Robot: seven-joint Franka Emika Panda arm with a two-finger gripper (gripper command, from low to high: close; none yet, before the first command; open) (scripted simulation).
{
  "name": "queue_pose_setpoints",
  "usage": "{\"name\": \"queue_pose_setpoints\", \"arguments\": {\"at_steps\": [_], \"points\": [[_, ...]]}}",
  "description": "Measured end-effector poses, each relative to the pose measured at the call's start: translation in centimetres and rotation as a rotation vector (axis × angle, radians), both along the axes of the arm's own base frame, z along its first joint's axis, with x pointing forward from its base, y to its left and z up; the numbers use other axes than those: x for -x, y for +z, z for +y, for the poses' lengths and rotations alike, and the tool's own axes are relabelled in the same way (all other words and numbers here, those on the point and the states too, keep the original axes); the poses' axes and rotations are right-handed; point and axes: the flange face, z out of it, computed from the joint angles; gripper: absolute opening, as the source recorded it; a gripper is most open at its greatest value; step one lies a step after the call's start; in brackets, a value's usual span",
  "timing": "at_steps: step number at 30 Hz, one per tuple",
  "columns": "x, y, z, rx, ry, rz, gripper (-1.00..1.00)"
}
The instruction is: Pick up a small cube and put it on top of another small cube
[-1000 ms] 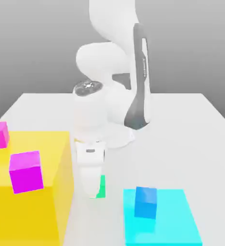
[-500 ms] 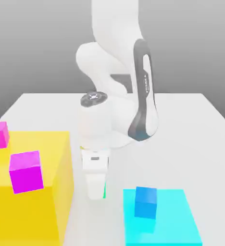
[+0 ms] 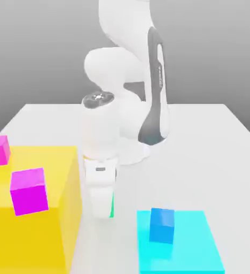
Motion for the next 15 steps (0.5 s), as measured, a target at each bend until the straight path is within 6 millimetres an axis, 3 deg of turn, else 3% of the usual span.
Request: {"name": "queue_pose_setpoints", "arguments": {"at_steps": [15], "points": [[1.2, 2.6, 0.5, 0.002, -0.007, 0.017, -1.00]]}}
